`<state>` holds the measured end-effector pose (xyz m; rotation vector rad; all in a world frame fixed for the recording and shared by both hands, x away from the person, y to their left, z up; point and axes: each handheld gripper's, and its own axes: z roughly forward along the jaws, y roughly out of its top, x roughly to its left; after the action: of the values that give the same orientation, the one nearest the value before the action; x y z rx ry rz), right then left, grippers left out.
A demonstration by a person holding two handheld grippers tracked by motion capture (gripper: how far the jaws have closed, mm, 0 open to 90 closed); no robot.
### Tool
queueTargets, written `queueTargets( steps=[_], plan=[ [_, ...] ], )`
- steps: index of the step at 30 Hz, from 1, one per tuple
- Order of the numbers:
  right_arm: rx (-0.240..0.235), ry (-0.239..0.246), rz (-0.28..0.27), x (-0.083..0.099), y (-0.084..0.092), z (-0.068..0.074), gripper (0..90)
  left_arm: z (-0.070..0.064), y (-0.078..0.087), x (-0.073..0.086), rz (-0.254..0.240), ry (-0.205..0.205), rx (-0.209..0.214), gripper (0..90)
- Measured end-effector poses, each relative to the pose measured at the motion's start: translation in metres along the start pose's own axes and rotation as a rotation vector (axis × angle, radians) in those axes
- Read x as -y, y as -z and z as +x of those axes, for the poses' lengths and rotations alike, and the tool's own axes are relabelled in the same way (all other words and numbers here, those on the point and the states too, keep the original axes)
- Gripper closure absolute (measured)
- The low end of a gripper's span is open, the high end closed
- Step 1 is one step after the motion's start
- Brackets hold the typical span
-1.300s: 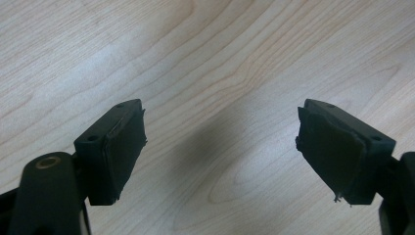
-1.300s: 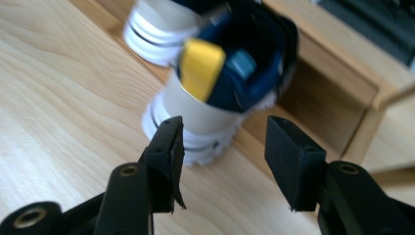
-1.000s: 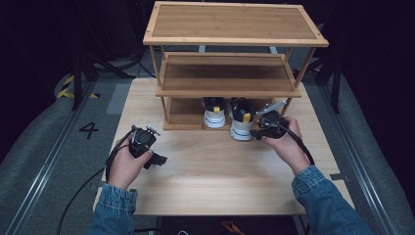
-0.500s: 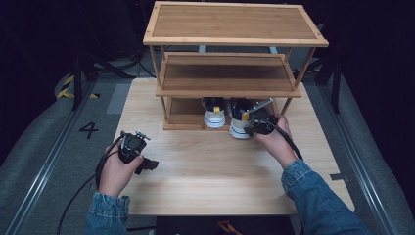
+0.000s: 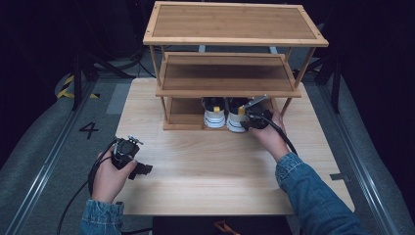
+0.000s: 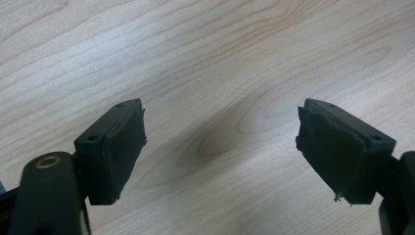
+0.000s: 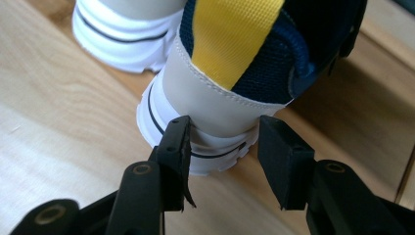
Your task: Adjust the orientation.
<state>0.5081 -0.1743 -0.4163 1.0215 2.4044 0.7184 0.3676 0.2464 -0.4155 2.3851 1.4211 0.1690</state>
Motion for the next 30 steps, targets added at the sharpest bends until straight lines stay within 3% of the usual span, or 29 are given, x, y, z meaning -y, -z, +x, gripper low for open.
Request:
queueTargets(
  steps=[7,16,23,26,30],
  plan=[
    [0.036,-0.002,-0.049,0.002,-0.006,0.002,55.5,0.000,0.000,0.001,0.002,0.007,-0.003,18.5],
    [0.057,-0.027,-0.067,0.002,-0.013,0.000,52.9,-0.001,-0.001,-0.001,0.009,-0.001,0.001,18.5],
    [0.067,-0.009,-0.081,0.002,-0.016,0.000,51.0,-0.002,-0.002,-0.002,0.005,-0.004,0.003,18.5],
    [0.067,-0.003,-0.059,0.004,-0.012,0.000,50.7,-0.002,-0.002,-0.004,0.001,-0.015,0.005,18.5],
    [0.056,-0.015,-0.085,0.012,0.003,0.001,50.5,-0.004,-0.005,-0.006,0.009,-0.018,0.010,18.5]
  ],
)
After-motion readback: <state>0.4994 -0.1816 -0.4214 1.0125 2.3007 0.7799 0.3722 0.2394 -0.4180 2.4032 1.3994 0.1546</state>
